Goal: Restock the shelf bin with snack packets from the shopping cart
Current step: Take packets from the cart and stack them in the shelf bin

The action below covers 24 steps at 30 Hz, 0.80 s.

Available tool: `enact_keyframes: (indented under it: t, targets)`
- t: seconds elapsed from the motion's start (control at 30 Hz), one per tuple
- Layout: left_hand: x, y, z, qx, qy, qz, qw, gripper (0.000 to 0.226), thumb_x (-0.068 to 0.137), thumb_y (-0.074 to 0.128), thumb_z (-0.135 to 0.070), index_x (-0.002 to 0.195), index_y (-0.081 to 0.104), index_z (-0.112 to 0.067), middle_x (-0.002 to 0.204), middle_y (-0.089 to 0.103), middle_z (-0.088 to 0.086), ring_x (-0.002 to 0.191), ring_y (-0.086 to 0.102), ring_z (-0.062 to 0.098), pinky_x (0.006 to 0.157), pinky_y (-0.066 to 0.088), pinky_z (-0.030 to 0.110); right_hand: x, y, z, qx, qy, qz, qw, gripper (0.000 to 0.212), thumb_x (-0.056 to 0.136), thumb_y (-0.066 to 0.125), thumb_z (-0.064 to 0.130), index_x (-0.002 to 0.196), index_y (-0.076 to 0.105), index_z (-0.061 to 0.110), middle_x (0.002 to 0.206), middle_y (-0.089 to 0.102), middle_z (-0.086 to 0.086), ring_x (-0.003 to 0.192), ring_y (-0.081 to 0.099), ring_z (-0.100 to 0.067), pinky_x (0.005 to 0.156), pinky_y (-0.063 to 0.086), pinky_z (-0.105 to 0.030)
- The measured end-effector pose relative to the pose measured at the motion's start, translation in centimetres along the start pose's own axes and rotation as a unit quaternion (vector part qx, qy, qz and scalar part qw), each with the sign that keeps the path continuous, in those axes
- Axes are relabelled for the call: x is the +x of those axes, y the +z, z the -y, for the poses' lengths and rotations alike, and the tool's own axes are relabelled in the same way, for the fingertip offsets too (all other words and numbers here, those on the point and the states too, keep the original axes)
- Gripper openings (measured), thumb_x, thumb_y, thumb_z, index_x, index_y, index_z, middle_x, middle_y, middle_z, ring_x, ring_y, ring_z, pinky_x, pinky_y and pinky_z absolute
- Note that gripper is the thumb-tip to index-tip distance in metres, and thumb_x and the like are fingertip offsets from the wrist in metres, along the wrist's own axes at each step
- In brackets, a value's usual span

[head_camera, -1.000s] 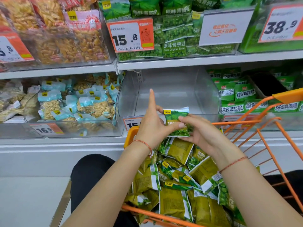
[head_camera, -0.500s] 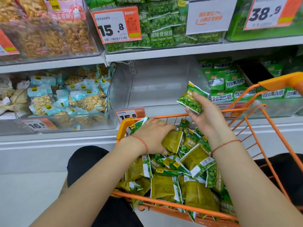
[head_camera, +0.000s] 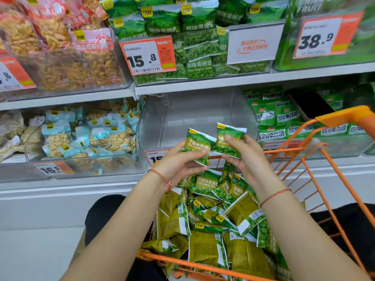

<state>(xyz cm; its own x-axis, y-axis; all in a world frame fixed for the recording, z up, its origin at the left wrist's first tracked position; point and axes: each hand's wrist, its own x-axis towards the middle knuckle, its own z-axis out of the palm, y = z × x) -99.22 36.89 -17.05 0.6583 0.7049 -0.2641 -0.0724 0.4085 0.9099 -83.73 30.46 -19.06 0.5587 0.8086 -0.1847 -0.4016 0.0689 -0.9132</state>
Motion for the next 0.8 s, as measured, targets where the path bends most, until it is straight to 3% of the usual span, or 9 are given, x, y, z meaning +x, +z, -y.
enact_keyframes:
  t: [0.1, 0.23, 0.33, 0.43, 0.5, 0.57, 0.67, 0.73, 0.8]
  targets:
    - [0.2, -0.3, 0.1, 0.089, 0.023, -0.017, 0.996, 0.027, 0.083, 0.069, -0.006, 0.107, 0.062, -0.015, 0.093, 0.070, 0.002, 0.077, 0.065, 0.014, 0.069, 0.057, 0.025, 0.0, 0.2, -0.1, -0.008, 0.004, -0.001, 1.000, 0.074, 0.088, 0.066, 0.014, 0.149, 0.023, 0.009, 0.125, 0.039, 0.006, 0.086, 0.053, -0.003, 0.080, 0.057, -0.034]
    - [0.6, -0.8, -0.1, 0.102, 0.035, -0.044, 0.993, 0.045, 0.079, 0.073, -0.008, 0.119, 0.054, -0.013, 0.091, 0.070, 0.004, 0.075, 0.064, 0.016, 0.054, 0.051, 0.021, 0.1, 0.3, 0.0, 0.008, 0.011, -0.007, 1.000, 0.071, 0.090, 0.062, 0.011, 0.149, 0.022, 0.009, 0.119, 0.037, 0.006, 0.088, 0.052, -0.006, 0.082, 0.056, -0.037]
    - [0.6, -1.0, -0.2, 0.125, 0.057, -0.045, 0.989, 0.034, 0.081, 0.070, -0.005, 0.110, 0.054, -0.012, 0.085, 0.068, 0.000, 0.070, 0.064, 0.010, 0.046, 0.038, 0.018, 0.4, 0.1, -0.1, 0.013, 0.009, -0.007, 1.000, 0.067, 0.089, 0.062, 0.011, 0.147, 0.027, 0.009, 0.122, 0.043, 0.004, 0.092, 0.054, -0.006, 0.079, 0.057, -0.037]
    - [0.5, -1.0, -0.6, 0.125, 0.068, -0.041, 0.989, 0.021, 0.085, 0.065, -0.006, 0.105, 0.059, -0.010, 0.075, 0.068, -0.007, 0.066, 0.058, 0.005, 0.048, 0.032, 0.017, 0.6, -0.2, -0.3, 0.009, 0.012, -0.016, 1.000, 0.064, 0.089, 0.063, 0.012, 0.145, 0.032, 0.009, 0.134, 0.044, -0.001, 0.095, 0.056, -0.006, 0.074, 0.059, -0.035]
    - [0.6, -1.0, -0.7, 0.120, 0.072, -0.046, 0.989, 0.015, 0.087, 0.064, -0.010, 0.102, 0.061, -0.011, 0.074, 0.067, -0.007, 0.066, 0.056, 0.006, 0.049, 0.035, 0.016, 0.6, -0.2, -0.4, 0.015, 0.011, 0.005, 1.000, 0.045, 0.090, 0.061, 0.012, 0.132, 0.043, 0.012, 0.122, 0.053, 0.002, 0.098, 0.056, -0.007, 0.072, 0.058, -0.034]
    - [0.7, -0.9, -0.8, 0.104, 0.070, -0.053, 0.991, 0.011, 0.089, 0.062, -0.012, 0.100, 0.062, -0.015, 0.079, 0.067, -0.006, 0.070, 0.059, 0.006, 0.058, 0.042, 0.017, 0.5, 0.0, -0.5, 0.024, 0.006, 0.018, 1.000, 0.035, 0.092, 0.058, 0.013, 0.122, 0.041, 0.020, 0.109, 0.050, 0.009, 0.098, 0.053, -0.008, 0.078, 0.057, -0.037]
    - [0.8, -0.6, -0.8, 0.023, 0.057, -0.089, 0.994, 0.006, 0.090, 0.060, -0.012, 0.089, 0.057, -0.017, 0.080, 0.063, -0.005, 0.079, 0.058, 0.009, 0.073, 0.045, 0.022, 0.1, 0.4, -0.5, 0.032, 0.010, 0.020, 0.999, 0.054, 0.094, 0.056, 0.014, 0.142, 0.033, 0.016, 0.121, 0.039, 0.008, 0.109, 0.043, -0.012, 0.086, 0.054, -0.042]
    - [0.8, -0.4, -1.0, -0.092, 0.038, -0.116, 0.988, 0.009, 0.089, 0.060, -0.008, 0.093, 0.054, -0.013, 0.087, 0.062, 0.001, 0.081, 0.061, 0.013, 0.071, 0.051, 0.022, -0.1, 0.6, -0.5, 0.030, 0.016, 0.025, 0.999, 0.059, 0.094, 0.057, 0.014, 0.145, 0.030, 0.009, 0.129, 0.040, 0.005, 0.110, 0.047, -0.012, 0.086, 0.054, -0.041]
    - [0.9, -0.1, -0.9, -0.127, 0.049, -0.109, 0.985, 0.018, 0.087, 0.059, 0.000, 0.101, 0.053, -0.009, 0.092, 0.065, 0.008, 0.078, 0.068, 0.016, 0.069, 0.057, 0.022, -0.2, 0.7, -0.5, 0.023, 0.017, 0.034, 0.999, 0.058, 0.093, 0.058, 0.014, 0.144, 0.032, 0.006, 0.135, 0.043, -0.002, 0.108, 0.052, -0.009, 0.084, 0.056, -0.040]
